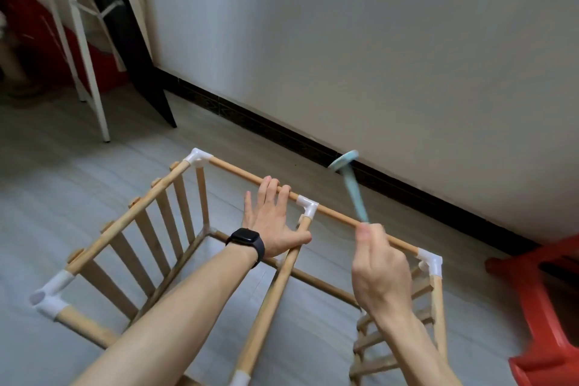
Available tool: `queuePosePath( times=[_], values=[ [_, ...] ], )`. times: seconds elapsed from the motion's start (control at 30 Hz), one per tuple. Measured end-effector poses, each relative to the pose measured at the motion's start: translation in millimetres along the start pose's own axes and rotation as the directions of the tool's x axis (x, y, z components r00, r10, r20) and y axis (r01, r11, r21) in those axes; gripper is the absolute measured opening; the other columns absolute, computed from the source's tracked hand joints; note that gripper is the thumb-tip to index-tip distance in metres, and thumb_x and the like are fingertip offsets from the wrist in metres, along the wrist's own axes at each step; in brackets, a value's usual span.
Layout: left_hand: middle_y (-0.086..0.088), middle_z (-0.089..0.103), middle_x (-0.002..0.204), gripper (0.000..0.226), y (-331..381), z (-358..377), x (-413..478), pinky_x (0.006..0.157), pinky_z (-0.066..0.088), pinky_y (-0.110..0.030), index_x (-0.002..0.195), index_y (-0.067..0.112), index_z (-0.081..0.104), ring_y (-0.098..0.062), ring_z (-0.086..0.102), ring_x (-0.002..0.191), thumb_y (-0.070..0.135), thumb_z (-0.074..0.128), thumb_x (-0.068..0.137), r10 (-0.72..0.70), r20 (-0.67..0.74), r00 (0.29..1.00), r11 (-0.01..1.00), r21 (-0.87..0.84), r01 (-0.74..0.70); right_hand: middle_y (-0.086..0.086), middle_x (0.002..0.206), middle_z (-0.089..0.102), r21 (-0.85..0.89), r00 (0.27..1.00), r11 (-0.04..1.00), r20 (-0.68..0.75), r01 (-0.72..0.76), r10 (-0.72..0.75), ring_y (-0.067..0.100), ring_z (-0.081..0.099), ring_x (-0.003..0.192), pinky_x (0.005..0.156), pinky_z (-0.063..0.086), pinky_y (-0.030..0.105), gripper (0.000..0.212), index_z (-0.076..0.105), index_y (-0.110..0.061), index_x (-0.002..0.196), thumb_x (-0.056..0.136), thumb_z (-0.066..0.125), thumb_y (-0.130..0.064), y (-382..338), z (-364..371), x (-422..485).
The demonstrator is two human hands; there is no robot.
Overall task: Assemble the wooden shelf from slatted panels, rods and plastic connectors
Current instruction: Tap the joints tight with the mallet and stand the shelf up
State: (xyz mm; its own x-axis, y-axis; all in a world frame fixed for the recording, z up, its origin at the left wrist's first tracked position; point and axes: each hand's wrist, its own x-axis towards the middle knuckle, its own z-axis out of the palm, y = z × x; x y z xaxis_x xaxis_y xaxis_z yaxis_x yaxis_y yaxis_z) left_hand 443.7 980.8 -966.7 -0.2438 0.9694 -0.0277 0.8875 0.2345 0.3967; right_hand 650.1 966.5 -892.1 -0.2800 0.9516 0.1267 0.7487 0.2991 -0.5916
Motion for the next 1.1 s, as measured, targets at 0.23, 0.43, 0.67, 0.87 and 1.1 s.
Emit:
queuePosePath(
  times=[0.23,0.43,0.67,0.87,1.1],
  values=[
    [-0.003,-0.010,0.164,0.112,-0.6,0.8,-0.7,0.119,-0.004,-0.060,0.156,0.020,0.008,-0.021,-0.020,0.151,0.073,0.048,0.066,0.000,-0.006,1.000,1.000,-0.012,0.000,-0.002,0.054,0.054,0.001,0.998,0.999,-0.026,-0.050,0.050,0.014,0.054,0.048,0.052,0.050,0.046,0.036,0.045,-0.026,0.087,0.106,0.020,-0.045,-5.5,3.0,-2.5],
    [-0.002,-0.012,0.165,0.109,1.7,0.2,-1.6,0.119,-0.003,-0.062,0.157,0.021,0.006,-0.021,-0.021,0.151,0.072,0.054,0.074,-0.014,0.022,1.000,1.000,0.005,0.014,-0.002,0.059,0.056,-0.112,0.987,0.989,0.119,-0.094,0.107,0.013,0.052,0.050,0.050,0.045,0.040,0.041,0.049,-0.024,0.088,0.106,0.019,-0.045,-5.0,-3.5,1.6],
    [0.002,-0.009,0.167,0.101,-28.7,-34.7,-6.9,0.119,-0.012,-0.060,0.158,0.034,0.005,-0.019,-0.015,0.153,0.086,0.042,0.080,0.032,0.081,0.996,0.999,0.033,-0.035,0.001,0.055,0.056,-0.061,0.982,0.996,0.179,0.070,-0.058,0.020,0.054,0.050,0.053,0.046,0.044,0.041,0.048,-0.025,0.077,0.105,0.025,-0.045,-30.1,9.6,9.5],
    [-0.005,0.000,0.166,0.106,-132.2,-103.8,-17.7,0.121,0.005,-0.058,0.158,0.033,0.004,-0.026,0.000,0.153,0.060,0.070,0.079,-0.259,-0.140,0.956,0.965,0.003,0.262,0.001,0.058,0.056,-0.065,0.947,0.983,0.284,0.173,-0.148,0.021,0.054,0.052,0.055,0.052,0.049,0.040,0.048,-0.025,0.080,0.105,0.024,-0.046,-67.5,40.7,22.5],
    [-0.011,0.028,0.158,0.099,-195.5,-129.6,-4.7,0.099,0.046,-0.044,0.158,0.029,0.013,-0.031,0.045,0.129,0.036,0.077,0.083,-0.328,0.219,0.919,0.850,-0.356,0.388,0.001,0.063,0.056,-0.029,0.886,0.963,0.399,0.270,-0.236,0.024,0.059,0.060,0.062,0.049,0.043,0.039,0.049,-0.021,0.084,0.107,0.025,-0.042,-117.3,82.7,40.0]
  ],
)
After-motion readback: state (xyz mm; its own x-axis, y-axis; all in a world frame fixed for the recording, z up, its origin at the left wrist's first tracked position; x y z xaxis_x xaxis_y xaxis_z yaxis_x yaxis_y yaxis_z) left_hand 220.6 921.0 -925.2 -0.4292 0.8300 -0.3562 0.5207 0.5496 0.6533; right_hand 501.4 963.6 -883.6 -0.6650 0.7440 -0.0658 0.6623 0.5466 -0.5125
